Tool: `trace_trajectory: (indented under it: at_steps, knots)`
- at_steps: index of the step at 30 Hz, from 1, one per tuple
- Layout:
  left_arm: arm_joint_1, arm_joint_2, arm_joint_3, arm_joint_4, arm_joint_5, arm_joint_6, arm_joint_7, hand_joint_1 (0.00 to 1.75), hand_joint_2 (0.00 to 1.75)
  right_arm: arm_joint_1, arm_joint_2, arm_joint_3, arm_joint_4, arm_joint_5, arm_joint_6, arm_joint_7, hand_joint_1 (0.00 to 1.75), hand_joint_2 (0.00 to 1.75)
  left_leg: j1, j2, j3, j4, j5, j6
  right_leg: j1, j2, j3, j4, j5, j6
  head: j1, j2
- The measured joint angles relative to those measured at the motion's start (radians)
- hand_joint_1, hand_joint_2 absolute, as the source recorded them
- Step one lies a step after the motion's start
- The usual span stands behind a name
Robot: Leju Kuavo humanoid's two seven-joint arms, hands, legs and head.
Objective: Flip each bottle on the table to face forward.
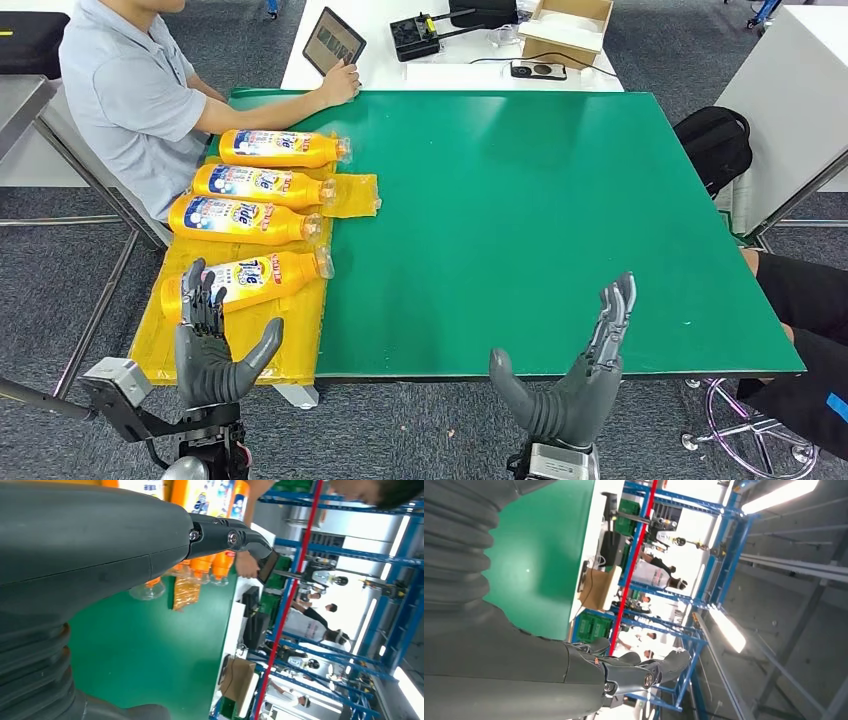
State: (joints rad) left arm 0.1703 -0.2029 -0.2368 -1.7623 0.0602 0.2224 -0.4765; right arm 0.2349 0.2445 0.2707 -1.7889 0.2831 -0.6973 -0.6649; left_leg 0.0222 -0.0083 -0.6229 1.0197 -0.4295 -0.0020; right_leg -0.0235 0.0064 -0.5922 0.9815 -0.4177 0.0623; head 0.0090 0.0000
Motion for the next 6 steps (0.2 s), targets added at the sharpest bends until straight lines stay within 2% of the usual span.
trace_trajectory:
  at_steps: [6]
  knots:
    - [0.006, 0.010, -0.007, -0.020, -0.056, 0.009, -0.037, 0.00, 1.75, 0.000, 0.006, -0.013, -0.010, -0.017, 0.000, 0.000, 0.00, 1.75, 0.000, 0.000, 0.000, 0.000, 0.000, 0.000, 0.000, 0.000, 0.000, 0.000, 0.000, 0.000, 0.000, 0.000]
